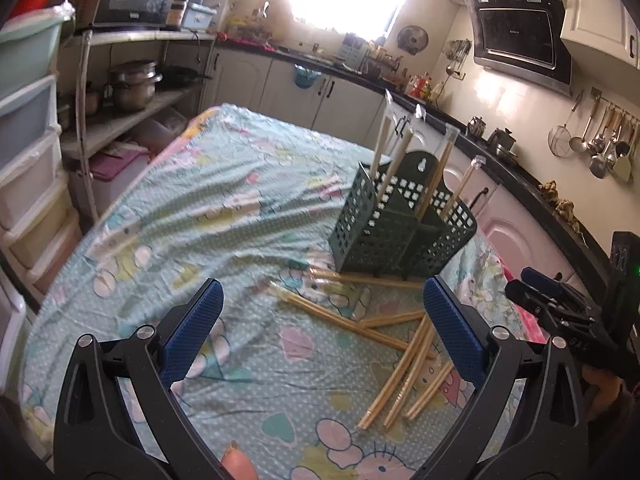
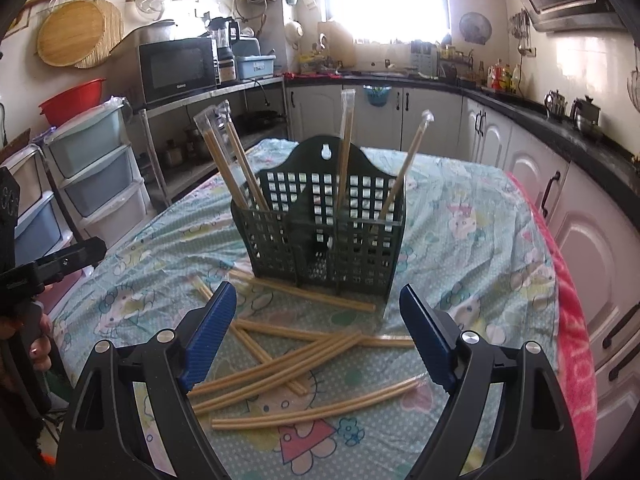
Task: Organize utensils
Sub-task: 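Move both grippers down toward the chopsticks lying beside the basket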
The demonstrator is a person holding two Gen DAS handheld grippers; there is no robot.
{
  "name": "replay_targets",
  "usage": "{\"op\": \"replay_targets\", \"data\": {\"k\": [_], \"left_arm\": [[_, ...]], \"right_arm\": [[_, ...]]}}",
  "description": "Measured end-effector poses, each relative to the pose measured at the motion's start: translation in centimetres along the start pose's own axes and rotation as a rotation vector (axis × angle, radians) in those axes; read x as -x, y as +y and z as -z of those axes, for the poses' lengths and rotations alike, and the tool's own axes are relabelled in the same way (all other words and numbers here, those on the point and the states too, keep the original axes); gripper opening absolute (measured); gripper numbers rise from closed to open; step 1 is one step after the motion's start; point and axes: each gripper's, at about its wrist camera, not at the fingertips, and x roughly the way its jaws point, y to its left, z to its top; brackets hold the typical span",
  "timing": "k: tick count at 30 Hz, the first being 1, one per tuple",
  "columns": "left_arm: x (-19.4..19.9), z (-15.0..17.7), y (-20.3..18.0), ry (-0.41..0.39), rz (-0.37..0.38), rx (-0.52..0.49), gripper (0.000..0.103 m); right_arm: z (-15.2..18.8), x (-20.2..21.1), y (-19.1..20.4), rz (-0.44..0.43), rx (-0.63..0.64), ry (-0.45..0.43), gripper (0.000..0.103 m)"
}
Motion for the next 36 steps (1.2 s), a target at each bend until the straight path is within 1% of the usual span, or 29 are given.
{"op": "replay_targets", "data": {"k": [7,12,14,22,24,26,28,29,31,32,33,35,36], "left_arm": [[-1.8,1.3,-0.9,0.055,0.006,-0.011,0.092],[-2.9,2.0,-1.3,0.083,0.015,-0.016,0.092],[-3.4,2.2,-1.3,0.097,0.021,-0.009,0.092],[-5.1,3.1,-1.0,0.150,0.038,0.029,0.092],[-5.6,3.1,-0.6,0.164,0.049,0.053,0.085],[-6.2,3.0,-0.1,0.182,0.069,0.098,0.082],[-6.8,2.9,0.7,0.199,0.067,0.137,0.079],[-7.2,2.8,1.0,0.207,0.079,0.157,0.076],[-8.0,2.8,2.0,0.226,0.131,0.238,0.070],[-8.4,2.8,2.5,0.236,0.145,0.271,0.067],[-8.6,2.8,2.6,0.242,0.149,0.282,0.063],[-9.3,2.7,2.9,0.260,0.161,0.308,0.062],[-9.6,2.7,2.8,0.263,0.153,0.304,0.062]], "right_arm": [[1.8,-1.5,-0.5,-0.007,-0.016,0.065,0.081],[2.4,-2.5,-1.1,0.000,-0.041,0.096,0.080],[2.5,-3.1,-1.4,0.003,-0.053,0.110,0.077],[3.1,-5.4,-2.1,-0.001,-0.093,0.175,0.060],[3.2,-5.8,-2.2,0.001,-0.101,0.188,0.055],[3.4,-6.3,-2.4,0.005,-0.115,0.206,0.052],[3.6,-6.6,-2.6,-0.001,-0.133,0.217,0.050],[3.6,-6.7,-2.7,-0.002,-0.139,0.219,0.050],[3.7,-6.9,-2.8,0.000,-0.140,0.222,0.049],[3.7,-7.0,-2.8,0.000,-0.141,0.224,0.049],[3.7,-7.1,-2.9,0.001,-0.147,0.226,0.047],[3.6,-7.3,-3.2,0.005,-0.157,0.228,0.046],[3.6,-7.4,-3.2,0.010,-0.159,0.230,0.046]]}}
